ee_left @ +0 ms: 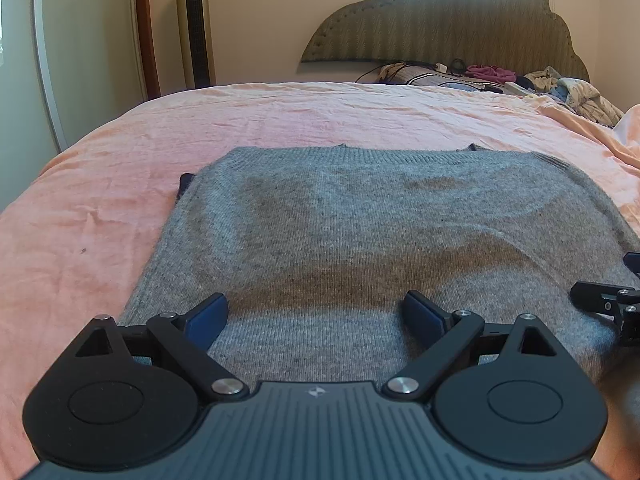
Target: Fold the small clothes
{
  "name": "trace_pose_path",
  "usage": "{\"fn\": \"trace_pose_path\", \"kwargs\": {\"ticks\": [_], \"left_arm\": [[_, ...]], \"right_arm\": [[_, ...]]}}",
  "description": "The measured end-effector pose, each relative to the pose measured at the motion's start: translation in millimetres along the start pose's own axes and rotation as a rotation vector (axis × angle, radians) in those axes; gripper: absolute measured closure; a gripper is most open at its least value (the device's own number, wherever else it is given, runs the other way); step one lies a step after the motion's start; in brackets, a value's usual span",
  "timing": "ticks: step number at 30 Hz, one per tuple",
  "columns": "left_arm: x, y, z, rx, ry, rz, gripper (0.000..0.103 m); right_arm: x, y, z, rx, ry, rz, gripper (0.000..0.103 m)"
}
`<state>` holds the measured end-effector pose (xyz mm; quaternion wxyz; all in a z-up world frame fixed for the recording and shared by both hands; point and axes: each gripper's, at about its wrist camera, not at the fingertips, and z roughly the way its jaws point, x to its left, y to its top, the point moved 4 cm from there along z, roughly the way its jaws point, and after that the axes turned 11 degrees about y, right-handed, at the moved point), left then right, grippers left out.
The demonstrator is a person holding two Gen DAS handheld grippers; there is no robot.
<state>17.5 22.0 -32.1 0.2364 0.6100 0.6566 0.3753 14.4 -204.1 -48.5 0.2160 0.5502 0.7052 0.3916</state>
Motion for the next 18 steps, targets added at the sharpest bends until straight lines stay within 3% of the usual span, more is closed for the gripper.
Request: {"fn": "trace_pose_path", "kwargs": {"ticks": [3,6,12,18], "left_arm": [[3.4,-0.8,-3.6,0.007,0.016,-0.014,0.008],[20.3,-11.6,-22.1,0.021,0.029,-0.114,0.008],[67.4,-46.5,-69.0,0.044,-0.044,-0.379,0.008],[87.9,-52.2,-67.6,0.139,-0.154,-0.626,0.008]], "right_arm": [[0.0,-0.2,-0.5,-0.001,0.001,0.001,0.000],[-0.2,-0.2,-0.7,-0.002,0.002,0.003,0.000],[0.3,-0.5,-1.2,-0.004,0.004,0.006,0.000],[-0.2,-0.2,-2.0,-0.008,0.011,0.012,0.000]]}}
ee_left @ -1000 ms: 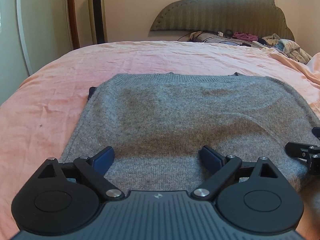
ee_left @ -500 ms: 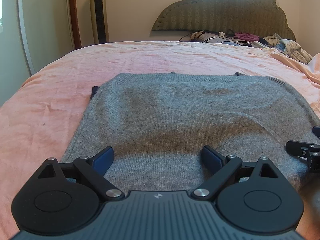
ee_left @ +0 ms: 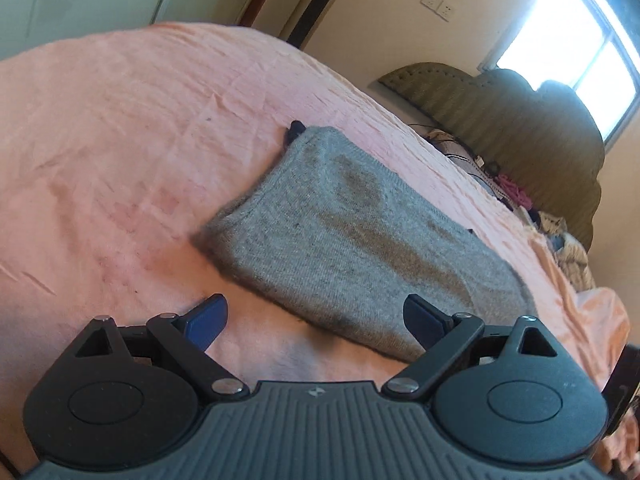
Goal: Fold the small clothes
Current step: 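Grasp the end of the folded sweater with the left gripper and lift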
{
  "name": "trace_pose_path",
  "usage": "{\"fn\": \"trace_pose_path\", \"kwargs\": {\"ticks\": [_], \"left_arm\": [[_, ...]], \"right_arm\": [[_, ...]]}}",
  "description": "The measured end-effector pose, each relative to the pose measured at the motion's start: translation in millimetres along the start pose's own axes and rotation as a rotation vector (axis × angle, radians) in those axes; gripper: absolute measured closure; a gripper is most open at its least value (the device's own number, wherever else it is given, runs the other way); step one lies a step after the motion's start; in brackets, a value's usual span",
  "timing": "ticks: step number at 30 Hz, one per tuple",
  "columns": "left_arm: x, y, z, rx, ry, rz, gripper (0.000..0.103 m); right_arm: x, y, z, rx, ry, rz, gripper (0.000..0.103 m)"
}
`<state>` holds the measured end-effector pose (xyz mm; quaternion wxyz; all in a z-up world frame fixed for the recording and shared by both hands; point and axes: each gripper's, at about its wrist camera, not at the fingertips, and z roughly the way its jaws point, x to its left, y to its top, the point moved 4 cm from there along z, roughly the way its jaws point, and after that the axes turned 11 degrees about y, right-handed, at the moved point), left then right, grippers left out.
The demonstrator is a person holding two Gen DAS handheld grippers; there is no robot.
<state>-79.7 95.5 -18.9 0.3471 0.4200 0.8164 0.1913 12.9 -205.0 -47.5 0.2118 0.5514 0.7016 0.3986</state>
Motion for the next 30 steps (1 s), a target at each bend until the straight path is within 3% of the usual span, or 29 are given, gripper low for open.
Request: {"fn": "trace_pose_path", "kwargs": {"ticks": [5,7,8,9,11,13,14,16,18,21,24,26,30], "left_arm": [[3.3,21.3,22.4,0.011,-0.023,-0.197,0.009],[0.4,26.8,30.9,0.016,0.001,-0.214,0.038],[-0.5,27.7,37.1,0.040,0.012,-0.217,0.062],[0.7,28.2,41.9,0.049,0.017,-0.233,0.072],[3.7,30.6,46.5,0.047,0.016,-0.257,0.073],[3.3,33.9,48.7,0.041,0.047,-0.245,0.089],[3.0,33.9,49.5,0.033,0.090,-0.214,0.098],[-8.8,36.0,49.5,0.010,0.142,-0.138,0.098],[-39.8,37.6,41.1,-0.058,0.144,0.007,0.099],[-112.2,25.5,21.0,-0.184,0.041,0.316,0.099],[-175.1,-12.5,14.0,-0.241,-0.073,0.578,0.099],[-201.3,-41.3,20.1,-0.233,-0.126,0.698,0.099],[-215.2,-72.8,42.2,-0.124,-0.136,0.776,0.099]], "right_arm": [[-0.8,0.3,-1.1,-0.006,0.009,0.010,0.000],[-0.8,0.3,-1.0,-0.006,0.009,0.010,0.000],[-0.8,0.3,-1.1,-0.006,0.009,0.010,0.000],[-0.7,0.3,-1.1,-0.006,0.009,0.011,0.000],[-0.7,0.1,-1.2,-0.006,0.008,0.010,0.000],[-0.7,0.1,-1.0,-0.005,0.007,0.008,0.000],[-0.5,0.0,-0.9,-0.004,0.006,0.007,0.000],[-0.5,0.3,-0.8,-0.003,0.006,0.007,0.000],[-3.5,2.8,-4.1,-0.008,0.031,0.032,0.000],[-35.0,31.3,-25.1,-0.068,0.253,0.316,0.000],[-75.2,68.2,-34.8,-0.145,0.483,0.587,0.000],[-89.9,84.7,-19.0,-0.082,0.614,0.669,0.000],[-94.3,91.0,23.8,0.073,0.648,0.687,0.000]]}}
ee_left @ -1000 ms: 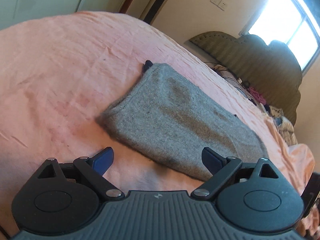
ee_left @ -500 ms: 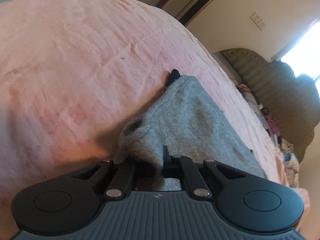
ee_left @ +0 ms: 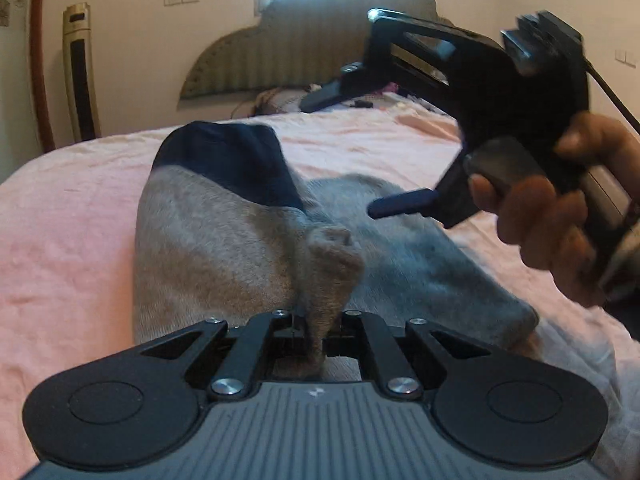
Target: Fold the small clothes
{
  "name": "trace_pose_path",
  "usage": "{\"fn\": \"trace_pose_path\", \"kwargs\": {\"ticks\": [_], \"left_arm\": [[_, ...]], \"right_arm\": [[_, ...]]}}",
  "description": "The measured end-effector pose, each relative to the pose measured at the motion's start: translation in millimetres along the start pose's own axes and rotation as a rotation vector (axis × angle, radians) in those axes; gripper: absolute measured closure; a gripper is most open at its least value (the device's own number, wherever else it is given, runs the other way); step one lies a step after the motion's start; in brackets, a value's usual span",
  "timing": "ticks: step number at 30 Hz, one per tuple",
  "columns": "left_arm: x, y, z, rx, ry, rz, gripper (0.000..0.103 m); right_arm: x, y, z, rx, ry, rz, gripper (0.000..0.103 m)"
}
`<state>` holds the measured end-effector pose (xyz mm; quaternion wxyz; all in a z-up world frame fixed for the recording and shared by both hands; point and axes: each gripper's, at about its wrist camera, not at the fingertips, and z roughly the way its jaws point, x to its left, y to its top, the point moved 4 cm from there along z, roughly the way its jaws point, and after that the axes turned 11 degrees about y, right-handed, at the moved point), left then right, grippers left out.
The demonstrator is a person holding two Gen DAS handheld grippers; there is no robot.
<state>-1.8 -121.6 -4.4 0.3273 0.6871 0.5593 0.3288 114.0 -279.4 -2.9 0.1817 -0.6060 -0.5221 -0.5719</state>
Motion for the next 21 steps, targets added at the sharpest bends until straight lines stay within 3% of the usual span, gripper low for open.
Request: {"fn": "trace_pose_path", "kwargs": {"ticks": [4,10,11,13,14,16,19,21], "left_arm": [[-4.9,-2.9,-3.2,-0.019,-0.002,0.052,0.098],[-18.4,0.2,-7.0,-0.054,-0.019,0.140,0.098],[-23.3,0.2,-4.5,-0.049,-0.020,0.154,0.098],[-28.6,0.7,0.5,-0.041,-0.023,0.176,0.098],[-32.0,1.7,1.3,-0.043,-0.024,0.188,0.098],[-40.9,7.5,-0.8,-0.068,-0.044,0.209,0.098],[-58.1,14.6,-8.3,-0.128,-0.104,0.250,0.099],[-70.8,12.3,-3.3,-0.094,-0.152,0.270,0.099]], "right_arm": [[-15.2,0.7,27.7,0.085,0.006,0.037,0.000],[-14.1,14.1,54.6,0.103,0.052,0.036,0.006],[-13.9,15.9,58.8,0.118,0.042,0.025,0.012],[-14.8,19.8,64.6,0.142,-0.017,-0.030,0.043],[-15.7,21.1,66.7,0.157,-0.056,-0.057,0.088],[-8.6,24.3,56.4,0.133,-0.076,-0.144,0.087],[12.7,29.1,15.0,0.057,-0.034,-0.281,0.087],[10.0,29.6,-11.9,0.017,-0.093,-0.348,0.087]]}}
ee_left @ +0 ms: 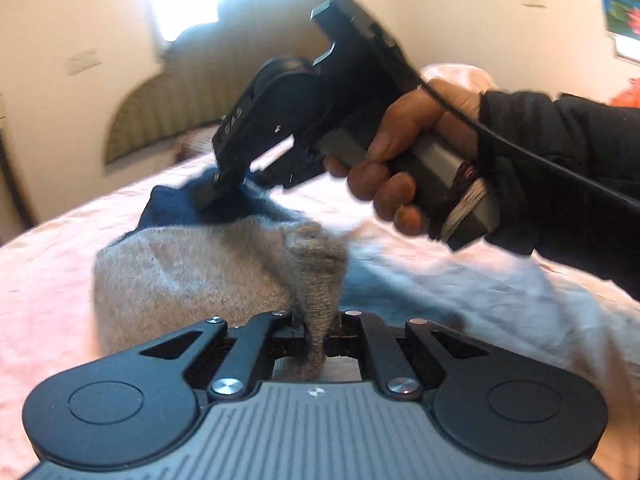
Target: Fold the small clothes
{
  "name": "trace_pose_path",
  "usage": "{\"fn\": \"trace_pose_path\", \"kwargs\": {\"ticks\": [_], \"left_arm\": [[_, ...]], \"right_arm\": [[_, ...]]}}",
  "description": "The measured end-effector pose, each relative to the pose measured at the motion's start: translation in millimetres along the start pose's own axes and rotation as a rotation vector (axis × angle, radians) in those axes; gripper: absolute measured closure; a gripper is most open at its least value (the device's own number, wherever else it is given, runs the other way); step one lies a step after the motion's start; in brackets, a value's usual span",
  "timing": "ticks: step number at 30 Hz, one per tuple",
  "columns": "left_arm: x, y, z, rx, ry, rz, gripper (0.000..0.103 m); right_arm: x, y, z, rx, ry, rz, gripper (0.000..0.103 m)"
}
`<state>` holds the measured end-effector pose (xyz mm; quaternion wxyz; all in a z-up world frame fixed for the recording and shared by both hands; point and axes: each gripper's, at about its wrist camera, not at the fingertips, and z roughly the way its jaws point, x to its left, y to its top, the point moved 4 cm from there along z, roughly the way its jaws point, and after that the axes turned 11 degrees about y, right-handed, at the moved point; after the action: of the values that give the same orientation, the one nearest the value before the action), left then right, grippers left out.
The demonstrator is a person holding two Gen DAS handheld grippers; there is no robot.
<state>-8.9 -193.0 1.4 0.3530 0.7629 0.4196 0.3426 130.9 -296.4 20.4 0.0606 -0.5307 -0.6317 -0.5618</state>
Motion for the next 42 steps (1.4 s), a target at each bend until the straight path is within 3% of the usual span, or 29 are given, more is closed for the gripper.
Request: {"fn": "trace_pose_path", "kwargs": {"ticks": [3,4,7,8,9,11,13,14,15,16,19,22,25,26,27,29,32,33,34,35,36,38,42], "left_arm": [[-9.5,-14.3,28.6,0.128,-0.059,-0.030,0.098],[-9.3,-14.6,27.5,0.099,-0.076,-0.038,0.098],[-0.9,-7.8,10.8,0.058,-0.195,-0.092,0.091],[2.2,-7.5,2.2,0.040,-0.235,-0.102,0.079],[6.3,-9.1,-5.8,0.025,-0.258,-0.107,0.056],[21.5,-13.4,-20.5,-0.010,-0.253,-0.120,0.025],[43.1,-18.1,-33.7,-0.057,-0.232,-0.152,0.025],[55.4,-19.7,-35.7,-0.054,-0.217,-0.173,0.025],[65.1,-21.7,-37.2,-0.049,-0.189,-0.197,0.025],[77.5,-23.5,-36.3,-0.046,-0.149,-0.222,0.025],[117.6,-30.6,-35.0,-0.016,-0.023,-0.330,0.025],[160.8,-39.1,-17.7,0.031,-0.011,-0.529,0.023],[196.1,-41.2,11.4,0.089,-0.007,-0.707,0.023],[205.4,-42.9,22.4,0.123,-0.022,-0.773,0.023],[213.0,-43.2,35.2,0.160,-0.059,-0.839,0.024],[221.0,-40.9,61.9,0.208,-0.182,-0.927,0.024],[209.7,-36.6,104.9,0.305,-0.270,-0.965,0.025],[205.2,-38.2,116.0,0.333,-0.289,-0.985,0.036],[202.3,-38.2,120.5,0.325,-0.284,-1.001,0.042],[198.4,-39.2,121.7,0.342,-0.281,-1.003,0.060],[197.3,-38.6,125.1,0.351,-0.265,-0.996,0.065],[196.3,-34.4,118.0,0.326,-0.242,-0.957,0.071],[212.0,-20.1,97.8,0.276,-0.209,-0.887,0.074]], "right_arm": [[-39.6,-18.1,-3.6,0.059,-0.101,0.072,0.086],[-51.8,-25.6,-3.4,0.063,-0.126,0.089,0.085],[-56.9,-28.7,-12.2,-0.014,-0.092,0.136,0.081],[-56.9,-27.4,-12.6,-0.028,-0.096,0.151,0.073],[-56.2,-24.8,-8.7,-0.030,-0.086,0.157,0.054],[-53.1,-21.2,-4.3,-0.032,-0.058,0.156,0.040],[-51.8,-18.5,2.2,-0.010,-0.072,0.147,0.040],[-51.1,-17.8,5.9,0.002,-0.088,0.133,0.046],[-52.4,-18.2,9.1,0.019,-0.102,0.126,0.078],[-52.8,-18.2,10.3,0.032,-0.116,0.130,0.088],[-50.4,-13.7,-13.0,-0.044,-0.101,0.114,0.089],[-68.6,-23.8,-9.0,-0.007,-0.168,0.131,0.090],[-65.9,-17.0,-29.3,-0.110,-0.111,0.199,0.063],[-65.9,-13.1,-38.9,-0.166,-0.112,0.207,0.042],[-68.2,-9.3,-44.7,-0.197,-0.135,0.209,0.028],[-78.2,-4.6,-35.0,-0.125,-0.174,0.235,0.031],[-82.4,-4.5,-13.2,-0.054,-0.188,0.219,0.031],[-81.4,-3.8,-8.1,-0.047,-0.181,0.220,0.032],[-80.5,-3.5,-3.6,-0.043,-0.175,0.224,0.035],[-80.5,-5.1,4.5,-0.010,-0.163,0.237,0.066],[-79.8,-8.2,10.6,0.009,-0.151,0.241,0.078],[-70.9,-8.1,12.5,0.004,-0.169,0.198,0.078],[-47.1,8.3,14.5,-0.061,-0.082,0.193,0.079]]}}
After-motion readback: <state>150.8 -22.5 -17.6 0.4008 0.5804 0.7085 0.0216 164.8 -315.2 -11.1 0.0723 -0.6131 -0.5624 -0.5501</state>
